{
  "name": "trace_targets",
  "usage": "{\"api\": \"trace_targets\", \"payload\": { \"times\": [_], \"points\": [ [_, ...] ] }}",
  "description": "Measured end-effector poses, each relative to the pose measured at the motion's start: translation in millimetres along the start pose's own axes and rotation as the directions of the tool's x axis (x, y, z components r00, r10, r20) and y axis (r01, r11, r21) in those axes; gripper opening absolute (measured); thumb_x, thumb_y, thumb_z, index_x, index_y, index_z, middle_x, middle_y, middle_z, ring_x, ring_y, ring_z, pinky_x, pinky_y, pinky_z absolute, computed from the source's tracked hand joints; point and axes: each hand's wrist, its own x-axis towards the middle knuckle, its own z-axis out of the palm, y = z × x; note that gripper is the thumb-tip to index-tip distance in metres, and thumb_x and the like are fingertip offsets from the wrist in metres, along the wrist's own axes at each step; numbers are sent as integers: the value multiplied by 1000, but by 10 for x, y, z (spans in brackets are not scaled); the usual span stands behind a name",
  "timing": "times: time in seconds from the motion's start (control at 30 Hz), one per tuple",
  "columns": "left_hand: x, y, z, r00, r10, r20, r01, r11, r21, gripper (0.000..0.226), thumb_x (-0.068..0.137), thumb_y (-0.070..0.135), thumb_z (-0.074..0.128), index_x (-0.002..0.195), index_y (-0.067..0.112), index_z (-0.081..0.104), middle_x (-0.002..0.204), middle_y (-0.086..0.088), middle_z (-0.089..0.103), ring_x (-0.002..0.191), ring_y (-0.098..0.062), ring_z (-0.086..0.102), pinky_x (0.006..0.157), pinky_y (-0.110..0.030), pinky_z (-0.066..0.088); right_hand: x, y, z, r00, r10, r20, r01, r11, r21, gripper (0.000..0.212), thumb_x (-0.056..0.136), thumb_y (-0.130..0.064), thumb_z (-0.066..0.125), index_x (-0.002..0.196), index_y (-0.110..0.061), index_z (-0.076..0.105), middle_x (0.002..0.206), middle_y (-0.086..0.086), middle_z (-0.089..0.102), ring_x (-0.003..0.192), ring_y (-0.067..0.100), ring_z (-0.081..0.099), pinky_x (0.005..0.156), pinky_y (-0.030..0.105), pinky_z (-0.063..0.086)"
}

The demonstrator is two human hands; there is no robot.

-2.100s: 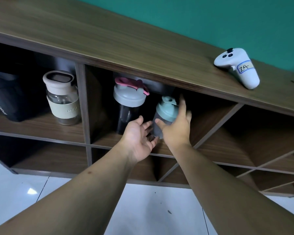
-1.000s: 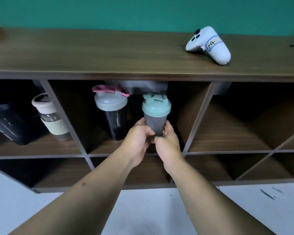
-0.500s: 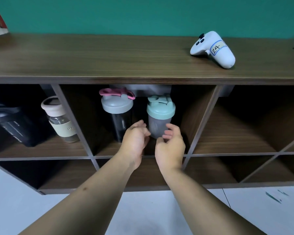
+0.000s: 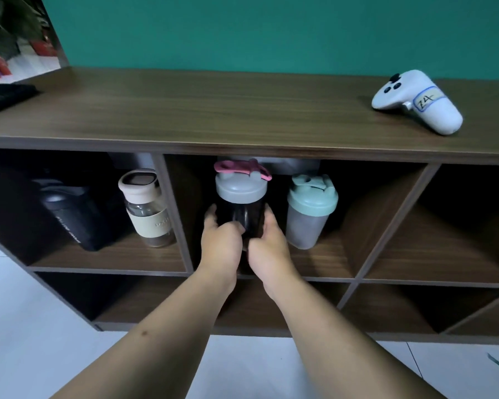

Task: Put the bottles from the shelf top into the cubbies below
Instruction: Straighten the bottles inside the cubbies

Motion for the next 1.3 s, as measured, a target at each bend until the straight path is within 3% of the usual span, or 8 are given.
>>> {"api": "trace_targets", "payload": {
  "times": [0.37, 0.6, 0.7, 0.77, 0.83, 0.97, 1.2, 1.3],
  "points": [
    [-12, 81, -75, 994, -10, 113, 19, 997, -80, 73, 92, -9, 44, 158, 21, 40, 92, 23, 51, 79, 8, 49, 62, -11, 37, 18, 30, 135, 999, -21, -40, 21, 1000, -1, 100, 74, -1, 53, 155, -50, 19, 141, -6, 62, 127, 16, 59, 109, 43, 48],
    [57, 16, -93, 988, -1, 153, 25, 987, -156, 83, 86, -9, 42, 161, 27, 36, 110, 13, 66, 99, -6, 63, 77, -24, 50, 1, 44, 169, 999, -21, -45, 20, 999, -24, 102, 78, -10, 64, 153, -57, 13, 139, -6, 63, 123, 16, 62, 105, 45, 51],
    [18, -30, -94, 994, 5, 110, 11, 990, -142, 75, 88, -7, 47, 156, 27, 42, 108, 14, 63, 98, -11, 65, 88, -34, 54, -163, -21, 173, 985, -17, -172, 22, 999, 28, 91, 80, -6, 65, 155, -39, 28, 131, -7, 66, 117, 15, 65, 102, 37, 52],
    [11, -55, -162, 999, 30, 44, -28, 999, -45, 47, 90, 4, 56, 134, 19, 62, 110, 1, 71, 101, -19, 69, 98, -43, 55, -356, -68, 186, 945, -62, -322, 64, 998, -4, 50, 84, -6, 64, 128, -31, 59, 108, -9, 71, 99, 15, 69, 90, 38, 56],
    [-35, -64, -313, 991, 132, 33, -134, 989, 68, 14, 90, 20, 64, 99, 17, 73, 92, -2, 78, 92, -21, 73, 91, -41, 58, -559, -66, 234, 920, -119, -373, 100, 992, -71, 15, 86, -16, 63, 85, -31, 66, 78, -8, 70, 75, 17, 66, 73, 40, 55],
    [-291, -58, -794, 931, 360, 59, -364, 901, 236, 43, 95, 43, 63, 73, 6, 64, 62, -4, 69, 59, -13, 66, 58, -31, 53, -954, -53, 460, 968, -147, -202, 142, 989, -38, 24, 82, -25, 57, 58, -27, 56, 52, -6, 59, 55, 15, 50, 56, 39, 45],
    [-169, -68, -1640, 892, 431, -140, -396, 892, 218, 48, 97, 51, 50, 83, 7, 66, 80, -11, 75, 79, -27, 71, 78, -48, 58, -1064, -406, 1159, 978, -176, 115, 165, 981, 103, 11, 95, -15, 65, 99, -21, 73, 87, -2, 78, 86, 12, 74, 78, 34, 60],
    [90, -30, -1835, 944, 286, -162, -279, 958, 68, 47, 98, 56, 44, 98, 17, 69, 99, -9, 78, 96, -25, 74, 94, -50, 56, -951, -470, 1522, 970, -121, 210, 109, 992, 68, 46, 93, -26, 67, 137, -28, 56, 116, -22, 65, 111, 1, 63, 103, 34, 51]
  ]
}}
